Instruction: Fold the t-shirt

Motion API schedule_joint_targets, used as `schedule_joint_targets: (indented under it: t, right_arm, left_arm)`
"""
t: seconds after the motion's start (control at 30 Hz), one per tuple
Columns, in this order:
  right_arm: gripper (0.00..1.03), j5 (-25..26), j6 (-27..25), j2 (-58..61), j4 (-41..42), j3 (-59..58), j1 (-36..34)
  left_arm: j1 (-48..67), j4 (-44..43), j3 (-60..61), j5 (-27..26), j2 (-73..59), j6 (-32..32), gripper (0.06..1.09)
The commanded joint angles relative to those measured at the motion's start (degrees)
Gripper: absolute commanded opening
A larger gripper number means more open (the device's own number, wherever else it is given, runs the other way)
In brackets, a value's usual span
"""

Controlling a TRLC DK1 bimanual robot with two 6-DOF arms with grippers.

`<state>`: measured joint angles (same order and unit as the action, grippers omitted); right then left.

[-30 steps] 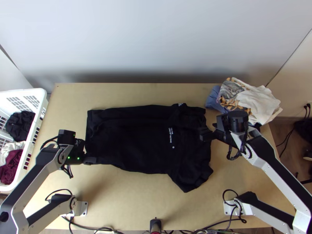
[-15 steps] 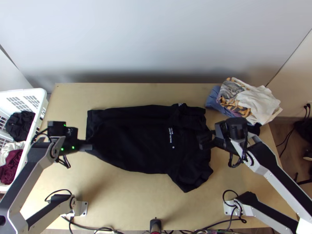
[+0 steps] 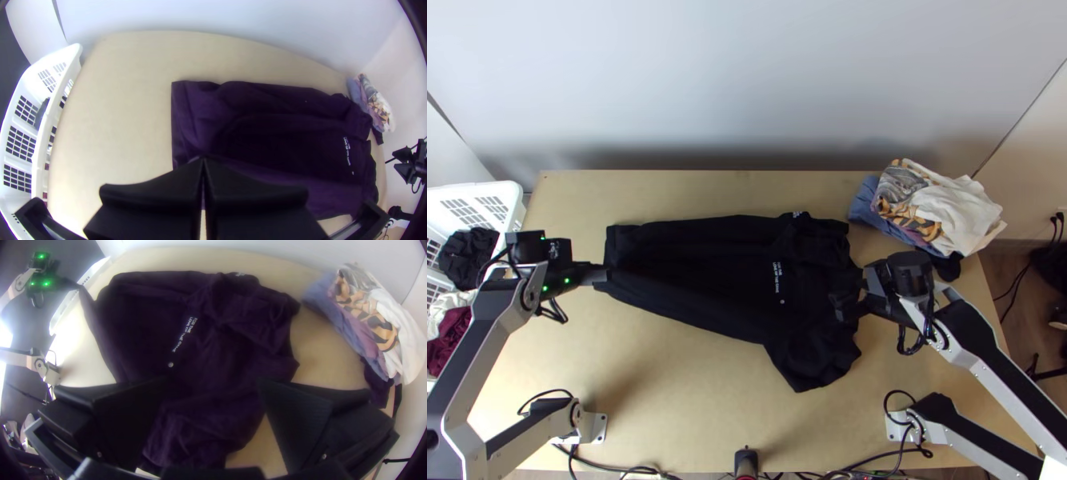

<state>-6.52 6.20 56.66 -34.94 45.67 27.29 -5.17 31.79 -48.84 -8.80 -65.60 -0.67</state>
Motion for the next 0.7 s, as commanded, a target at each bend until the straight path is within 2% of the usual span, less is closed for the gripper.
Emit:
schedule_joint_targets:
  t: [0.0,0.13,0.3,0.33,0.37,0.43,0.5,0.67]
  right_arm:
    - [0.92,-0.33,0.13,-0.41,-1.10,-0.85,0.49]
    - [0.92,-0.33,-0.04,-0.68,-1.80,-1.11,0.49]
    - [0.92,-0.33,0.04,-0.59,-2.06,-1.11,0.49]
    - [0.92,-0.33,-0.04,-0.50,-1.98,-1.11,0.40]
    - [0.92,-0.33,-0.04,-0.50,-1.98,-1.02,0.40]
    - [0.92,-0.33,-0.04,-0.33,-2.06,-1.02,0.31]
    - [0.92,-0.33,0.04,-0.33,-2.06,-1.02,0.22]
    - [0.92,-0.42,0.04,-0.24,-1.98,-1.02,-0.22]
  left_arm:
    - [2.53,-7.88,-1.08,-0.87,-5.59,-1.71,0.09]
    - [8.68,-10.70,-4.95,-0.78,-9.28,-3.73,0.09]
    - [10.44,-12.63,-8.11,-0.61,-16.22,-2.85,0.09]
    - [10.35,-12.72,-8.20,-0.52,-18.42,-2.32,0.13]
    - [10.18,-12.72,-8.03,-0.34,-19.91,-1.88,0.23]
    - [10.18,-11.66,-7.85,-0.26,-22.20,-1.09,0.54]
    - [10.44,-11.05,-7.67,-0.26,-21.76,-0.74,0.71]
    - [8.68,-5.16,-7.67,-0.26,-16.84,-0.04,0.86]
